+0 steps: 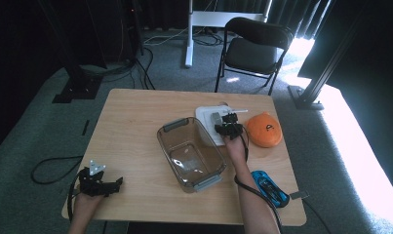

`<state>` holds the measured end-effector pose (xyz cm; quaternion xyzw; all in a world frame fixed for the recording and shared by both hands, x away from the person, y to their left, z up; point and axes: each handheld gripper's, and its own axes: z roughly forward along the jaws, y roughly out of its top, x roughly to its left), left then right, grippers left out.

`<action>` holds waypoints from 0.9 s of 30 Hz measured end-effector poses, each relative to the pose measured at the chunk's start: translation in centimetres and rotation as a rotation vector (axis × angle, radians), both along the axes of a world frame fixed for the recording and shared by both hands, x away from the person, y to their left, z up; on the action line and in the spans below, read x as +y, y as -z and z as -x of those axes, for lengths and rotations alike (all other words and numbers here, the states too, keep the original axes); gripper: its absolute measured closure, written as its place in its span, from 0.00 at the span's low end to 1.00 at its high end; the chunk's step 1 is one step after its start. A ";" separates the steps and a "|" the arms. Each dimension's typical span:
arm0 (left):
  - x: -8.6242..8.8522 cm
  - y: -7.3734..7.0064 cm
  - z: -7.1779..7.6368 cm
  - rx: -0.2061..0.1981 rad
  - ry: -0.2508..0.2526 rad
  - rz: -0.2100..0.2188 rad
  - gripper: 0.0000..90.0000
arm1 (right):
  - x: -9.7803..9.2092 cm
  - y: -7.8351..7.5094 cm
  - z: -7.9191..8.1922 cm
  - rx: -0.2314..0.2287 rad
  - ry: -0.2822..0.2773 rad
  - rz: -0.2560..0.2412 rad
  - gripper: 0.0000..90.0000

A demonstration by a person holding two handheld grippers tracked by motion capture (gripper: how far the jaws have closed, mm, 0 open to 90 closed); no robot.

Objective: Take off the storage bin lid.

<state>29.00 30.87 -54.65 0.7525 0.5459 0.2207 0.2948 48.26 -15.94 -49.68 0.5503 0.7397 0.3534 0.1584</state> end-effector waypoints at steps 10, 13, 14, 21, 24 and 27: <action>0.0 0.0 0.0 0.000 0.000 0.000 0.01 | 0.5 2.0 0.6 0.026 -0.015 0.032 0.73; 0.0 0.0 0.0 0.000 0.000 0.000 0.01 | 0.5 2.1 0.7 0.028 -0.023 0.036 0.69; 0.0 0.0 0.0 0.000 0.000 0.000 0.01 | 0.5 2.1 0.7 0.028 -0.023 0.036 0.69; 0.0 0.0 0.0 0.000 0.000 0.000 0.01 | 0.2 1.0 1.1 0.024 -0.036 0.000 0.54; 0.0 0.0 0.0 0.000 0.000 0.000 0.01 | 0.0 0.4 1.5 0.018 -0.036 -0.008 0.52; 0.0 0.0 0.0 0.000 0.000 0.000 0.01 | -0.6 0.0 1.8 0.016 -0.031 -0.029 0.48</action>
